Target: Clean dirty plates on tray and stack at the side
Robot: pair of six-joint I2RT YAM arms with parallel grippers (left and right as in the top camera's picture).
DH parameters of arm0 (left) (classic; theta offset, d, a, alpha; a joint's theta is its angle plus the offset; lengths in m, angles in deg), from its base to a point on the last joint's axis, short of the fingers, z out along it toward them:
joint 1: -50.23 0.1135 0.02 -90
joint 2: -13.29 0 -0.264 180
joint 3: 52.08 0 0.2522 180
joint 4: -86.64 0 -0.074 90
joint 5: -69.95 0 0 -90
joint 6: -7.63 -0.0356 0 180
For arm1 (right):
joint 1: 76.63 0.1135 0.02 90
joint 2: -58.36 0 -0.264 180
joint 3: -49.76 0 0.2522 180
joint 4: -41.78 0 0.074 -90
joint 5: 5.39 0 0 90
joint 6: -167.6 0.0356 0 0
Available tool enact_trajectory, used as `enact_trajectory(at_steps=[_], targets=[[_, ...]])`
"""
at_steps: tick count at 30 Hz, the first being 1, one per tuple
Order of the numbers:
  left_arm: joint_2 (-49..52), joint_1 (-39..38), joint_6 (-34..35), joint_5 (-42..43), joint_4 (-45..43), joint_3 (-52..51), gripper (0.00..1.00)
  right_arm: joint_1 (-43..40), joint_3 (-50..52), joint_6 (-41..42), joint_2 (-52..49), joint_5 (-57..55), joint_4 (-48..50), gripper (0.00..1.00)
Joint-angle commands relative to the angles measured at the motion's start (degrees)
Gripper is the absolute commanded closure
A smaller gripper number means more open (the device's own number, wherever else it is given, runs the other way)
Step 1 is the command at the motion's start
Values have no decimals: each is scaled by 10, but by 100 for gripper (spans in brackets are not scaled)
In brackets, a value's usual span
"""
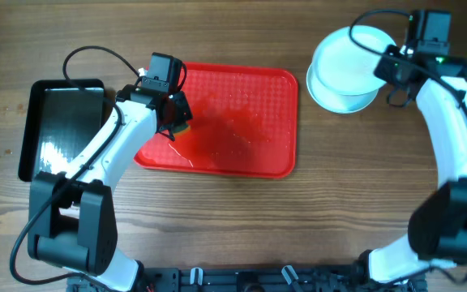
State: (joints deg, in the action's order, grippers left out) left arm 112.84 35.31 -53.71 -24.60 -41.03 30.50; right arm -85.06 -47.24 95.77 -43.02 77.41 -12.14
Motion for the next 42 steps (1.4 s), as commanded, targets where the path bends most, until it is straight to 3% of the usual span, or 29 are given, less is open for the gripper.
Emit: enact_trajectory(at_steps=[1,5,6,8,10,14,16,18,19,24,26,30,36,37,39,40,42], targets=[[7,0,5,3,-2,-3,96,-28,-3,15,-79,46,9,96],[7,0,5,3,-5,-3,96,-28,-3,-3,-127,119,42,93],[7,0,5,3,-4,-3,96,-28,-3,-2,-132,138,47,80],[7,0,5,3,-4,-3,96,-27,-3,-2,-132,175,47,30],[7,0,5,3,-5,-3,96,-26,-4,-1,-127,224,22,26],[7,1,1,2,-18,-3,96,-7,-4,-4,-89,349,-34,29],[3,10,1,2,-24,-1,96,38,-4,-51,-64,393,-50,26],[-7,34,1,2,-24,0,96,97,-4,-66,-58,386,-59,13],[-14,51,1,2,-23,0,96,128,-3,-64,-62,368,-58,1],[-48,203,2,3,-17,0,96,284,32,42,-99,222,19,0],[-42,264,1,2,-22,0,96,327,40,49,-118,215,50,0],[-21,355,1,19,-37,-2,95,369,40,43,-148,212,80,0],[57,400,1,39,-48,-2,86,370,41,43,-148,204,75,0],[63,407,1,39,-48,-2,78,370,41,43,-148,204,75,0],[64,419,1,39,-47,-2,39,370,41,43,-148,204,75,0],[64,421,1,39,-48,-2,30,370,41,42,-148,204,75,0],[59,421,1,41,-45,-2,28,370,41,40,-148,204,74,0]])
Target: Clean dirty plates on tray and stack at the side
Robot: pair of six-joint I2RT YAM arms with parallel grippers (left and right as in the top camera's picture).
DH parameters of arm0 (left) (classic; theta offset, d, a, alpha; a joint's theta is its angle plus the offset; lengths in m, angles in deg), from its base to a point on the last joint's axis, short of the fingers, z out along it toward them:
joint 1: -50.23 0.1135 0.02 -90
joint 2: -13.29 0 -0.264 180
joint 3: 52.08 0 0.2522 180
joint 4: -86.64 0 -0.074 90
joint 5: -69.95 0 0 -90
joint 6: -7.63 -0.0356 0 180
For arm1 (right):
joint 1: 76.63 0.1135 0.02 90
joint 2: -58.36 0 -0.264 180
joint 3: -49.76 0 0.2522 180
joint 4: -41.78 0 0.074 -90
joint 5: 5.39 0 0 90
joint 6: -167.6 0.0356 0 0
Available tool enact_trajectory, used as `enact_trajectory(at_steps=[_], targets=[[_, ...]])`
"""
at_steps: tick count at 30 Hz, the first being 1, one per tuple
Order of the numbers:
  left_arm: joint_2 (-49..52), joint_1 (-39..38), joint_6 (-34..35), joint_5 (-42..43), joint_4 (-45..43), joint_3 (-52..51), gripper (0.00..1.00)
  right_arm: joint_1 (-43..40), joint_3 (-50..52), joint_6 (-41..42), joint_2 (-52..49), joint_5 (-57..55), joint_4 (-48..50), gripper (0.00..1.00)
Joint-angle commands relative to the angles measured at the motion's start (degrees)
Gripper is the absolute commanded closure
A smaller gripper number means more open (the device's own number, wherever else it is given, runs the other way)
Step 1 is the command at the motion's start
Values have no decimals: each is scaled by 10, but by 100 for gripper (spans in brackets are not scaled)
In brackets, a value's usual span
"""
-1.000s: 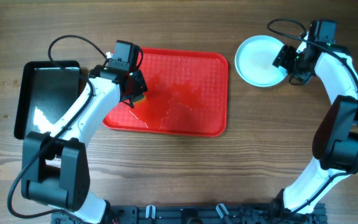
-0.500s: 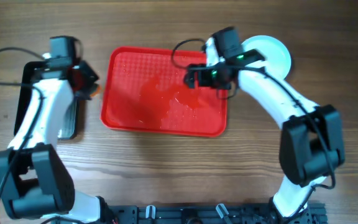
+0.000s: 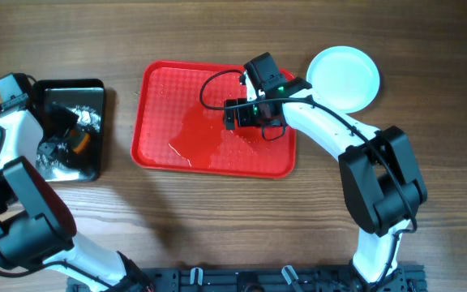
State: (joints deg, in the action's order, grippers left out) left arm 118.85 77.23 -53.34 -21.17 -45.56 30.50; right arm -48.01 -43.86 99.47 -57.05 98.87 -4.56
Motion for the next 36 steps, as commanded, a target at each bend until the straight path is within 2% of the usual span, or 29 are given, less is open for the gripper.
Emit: enact_trajectory(at_steps=[1,3,6,7,8,11,15,17,19,26,31,34,36], targets=[[-15,1,-2,12,5,-2,31,-1,7,-1,-8,-10,-5,0],[-70,1,-2,49,13,-2,31,-1,7,-2,-8,-10,-14,0],[-212,1,-2,174,52,-2,18,-1,7,56,5,-69,-36,1],[-254,1,-2,209,79,-2,12,-1,7,69,21,-87,-49,1],[-288,1,-2,219,104,-2,0,2,7,77,45,-110,-71,1],[-354,1,-2,219,172,-2,0,47,7,103,160,-202,-163,1],[-363,1,-2,219,175,-2,0,187,7,97,322,-326,-272,0],[-363,1,-2,219,175,-2,0,239,7,52,369,-313,-304,0],[-363,1,-2,219,175,-2,0,261,7,51,392,-267,-330,0],[-363,1,-2,219,175,-2,0,261,7,51,391,-219,-353,0],[-363,2,-2,219,175,-2,0,195,7,46,433,-172,-341,0],[-363,2,-2,219,175,-2,0,130,7,-80,457,-126,-291,0],[-363,2,-2,219,175,-2,0,57,21,-119,480,-59,-259,0]])
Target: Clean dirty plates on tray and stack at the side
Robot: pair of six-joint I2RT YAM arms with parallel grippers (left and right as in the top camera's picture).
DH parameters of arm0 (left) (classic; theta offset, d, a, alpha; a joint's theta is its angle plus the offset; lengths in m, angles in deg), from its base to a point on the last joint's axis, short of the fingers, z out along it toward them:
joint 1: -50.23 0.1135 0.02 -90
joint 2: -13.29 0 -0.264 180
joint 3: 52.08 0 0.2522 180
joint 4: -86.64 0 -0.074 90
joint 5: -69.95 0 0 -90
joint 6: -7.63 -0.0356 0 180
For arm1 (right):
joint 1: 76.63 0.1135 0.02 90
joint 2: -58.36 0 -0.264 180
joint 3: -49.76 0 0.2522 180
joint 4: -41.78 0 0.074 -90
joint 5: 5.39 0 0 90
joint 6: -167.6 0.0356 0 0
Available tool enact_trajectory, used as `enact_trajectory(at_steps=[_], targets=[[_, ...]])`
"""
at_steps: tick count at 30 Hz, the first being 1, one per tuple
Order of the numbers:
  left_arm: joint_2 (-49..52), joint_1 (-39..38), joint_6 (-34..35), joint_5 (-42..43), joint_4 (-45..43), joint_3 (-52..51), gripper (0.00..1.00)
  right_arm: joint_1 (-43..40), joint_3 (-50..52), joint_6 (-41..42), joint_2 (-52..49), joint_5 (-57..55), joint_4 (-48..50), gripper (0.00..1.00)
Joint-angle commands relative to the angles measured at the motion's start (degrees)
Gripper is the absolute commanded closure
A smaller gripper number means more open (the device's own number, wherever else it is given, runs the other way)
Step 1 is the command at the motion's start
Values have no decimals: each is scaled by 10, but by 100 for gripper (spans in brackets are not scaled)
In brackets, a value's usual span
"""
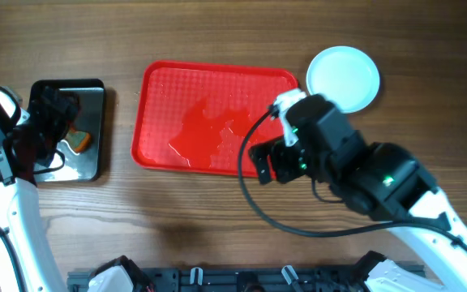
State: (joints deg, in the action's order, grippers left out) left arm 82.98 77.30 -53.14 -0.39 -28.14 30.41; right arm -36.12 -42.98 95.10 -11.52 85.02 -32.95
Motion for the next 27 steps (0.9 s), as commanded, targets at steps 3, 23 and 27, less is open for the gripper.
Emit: enact_trajectory(at_steps=[3,23,27], targets=[[-5,1,-4,11,1,-1,0,-190,155,-141,106,218,192,1],[-3,1,-4,11,-1,-1,0,-410,787,5,697,68,611,0],[-3,1,-4,11,-1,-1,0,-428,787,-169,697,38,609,0]])
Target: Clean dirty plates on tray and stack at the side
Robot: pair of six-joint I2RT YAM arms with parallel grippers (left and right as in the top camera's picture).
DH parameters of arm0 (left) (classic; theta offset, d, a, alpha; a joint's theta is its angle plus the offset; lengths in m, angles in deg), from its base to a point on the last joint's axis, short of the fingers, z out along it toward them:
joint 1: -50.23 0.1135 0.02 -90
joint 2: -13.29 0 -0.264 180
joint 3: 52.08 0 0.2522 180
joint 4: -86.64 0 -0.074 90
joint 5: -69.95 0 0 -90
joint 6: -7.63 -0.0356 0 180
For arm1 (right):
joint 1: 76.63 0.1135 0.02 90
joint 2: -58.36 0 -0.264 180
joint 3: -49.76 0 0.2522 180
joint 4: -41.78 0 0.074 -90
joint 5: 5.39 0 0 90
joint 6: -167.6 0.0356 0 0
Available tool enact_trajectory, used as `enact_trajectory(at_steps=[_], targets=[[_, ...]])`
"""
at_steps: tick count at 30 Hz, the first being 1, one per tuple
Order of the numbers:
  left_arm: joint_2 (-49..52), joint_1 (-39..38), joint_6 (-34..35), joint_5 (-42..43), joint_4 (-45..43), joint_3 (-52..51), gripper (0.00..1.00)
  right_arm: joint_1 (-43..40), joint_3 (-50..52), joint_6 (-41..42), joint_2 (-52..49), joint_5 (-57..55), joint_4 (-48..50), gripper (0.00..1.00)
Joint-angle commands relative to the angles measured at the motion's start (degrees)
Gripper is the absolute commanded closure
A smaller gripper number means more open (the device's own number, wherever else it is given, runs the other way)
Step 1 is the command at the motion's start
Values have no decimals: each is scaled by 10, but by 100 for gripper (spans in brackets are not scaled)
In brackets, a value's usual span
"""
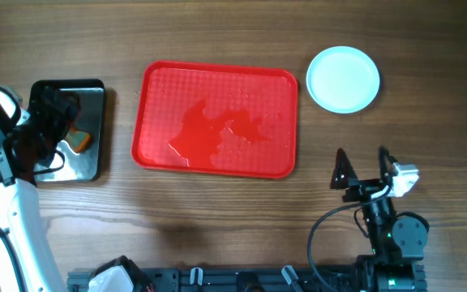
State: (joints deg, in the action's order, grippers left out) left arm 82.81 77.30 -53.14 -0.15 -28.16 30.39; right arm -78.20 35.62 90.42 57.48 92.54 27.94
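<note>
The red tray (217,85) lies mid-table with no plate on it, only wet patches around its middle. Stacked white plates (344,78) sit on the table to the right of it at the back. My left gripper (49,122) hangs above the black tray (96,89), its dark fingers hard to make out. An orange sponge (78,143) lies in that black tray, partly hidden by the gripper. My right gripper (362,165) is low at the front right, folded back, with its fingers spread and nothing between them.
The black tray holds a shiny wet film. The left arm's white link (6,227) runs along the left edge. The right arm's base and cable (392,235) sit at the front right. Bare wooden table surrounds both trays.
My right arm has gone from high over the red tray's front right corner to a folded pose at the table's front right. The left arm, sponge and plates are unchanged.
First my left gripper was at the red tray's left part with the sponge, while the right gripper held a plate at the back right stack. Then the left was in the black tray and the right over the red tray. Later the sponge lay in the black tray; now the right arm has withdrawn.
</note>
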Motion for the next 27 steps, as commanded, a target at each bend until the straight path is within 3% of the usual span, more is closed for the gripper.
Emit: enact_trajectory(at_steps=[1,20,23,24,27], targets=[[-2,1,-4,8,-1,-1,0,-7,1,-150,7,-37,1,0],[-2,1,-5,-3,-1,-1,0,-7,1,-150,1,-34,2,0],[-2,-2,-4,-13,57,-2,0,-7,1,-150,1,-34,2,0],[-4,-14,-5,-13,83,-8,0,-7,1,-150,1,-35,2,0],[-52,-99,-62,-15,-5,-117,0,-7,1,-150,-1,-34,2,0]])
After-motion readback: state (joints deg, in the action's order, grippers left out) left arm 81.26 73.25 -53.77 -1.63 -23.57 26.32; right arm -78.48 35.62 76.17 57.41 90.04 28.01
